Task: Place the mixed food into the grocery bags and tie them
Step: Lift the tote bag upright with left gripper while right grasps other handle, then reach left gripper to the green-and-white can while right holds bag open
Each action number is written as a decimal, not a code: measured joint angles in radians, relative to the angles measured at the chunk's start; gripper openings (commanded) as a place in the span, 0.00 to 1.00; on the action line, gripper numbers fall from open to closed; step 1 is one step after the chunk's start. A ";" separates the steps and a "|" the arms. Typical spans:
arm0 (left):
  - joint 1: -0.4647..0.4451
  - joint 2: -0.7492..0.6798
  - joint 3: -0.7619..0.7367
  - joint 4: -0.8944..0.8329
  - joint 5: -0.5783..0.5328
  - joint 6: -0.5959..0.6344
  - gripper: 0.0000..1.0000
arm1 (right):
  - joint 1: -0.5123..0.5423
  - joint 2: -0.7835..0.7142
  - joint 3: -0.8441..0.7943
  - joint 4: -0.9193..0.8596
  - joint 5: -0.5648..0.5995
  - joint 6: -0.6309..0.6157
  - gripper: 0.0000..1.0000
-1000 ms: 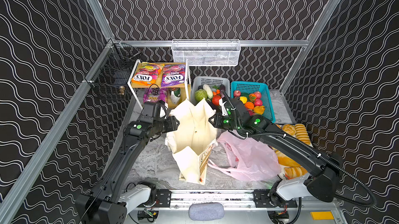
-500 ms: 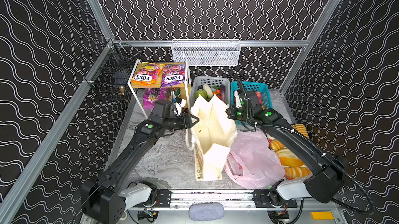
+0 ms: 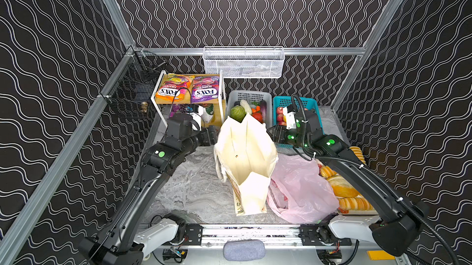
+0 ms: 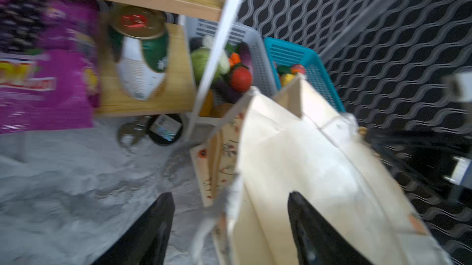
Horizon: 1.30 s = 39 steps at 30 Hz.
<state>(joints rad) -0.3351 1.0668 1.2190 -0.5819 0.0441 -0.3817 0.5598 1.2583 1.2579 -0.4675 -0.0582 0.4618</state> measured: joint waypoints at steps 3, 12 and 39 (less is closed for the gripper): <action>0.074 -0.026 -0.113 0.075 -0.045 0.092 0.72 | -0.001 -0.040 -0.029 0.031 -0.011 0.000 0.61; 0.153 0.063 -0.342 0.531 0.015 0.291 0.78 | -0.001 -0.110 -0.080 0.102 -0.072 0.005 0.63; 0.180 0.496 -0.467 1.462 0.086 0.336 0.84 | -0.001 -0.129 -0.148 0.120 -0.078 0.073 0.65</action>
<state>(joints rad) -0.1555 1.5631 0.7525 0.8803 0.1299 -0.0456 0.5591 1.1294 1.1095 -0.3473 -0.1364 0.5350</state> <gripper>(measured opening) 0.841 0.648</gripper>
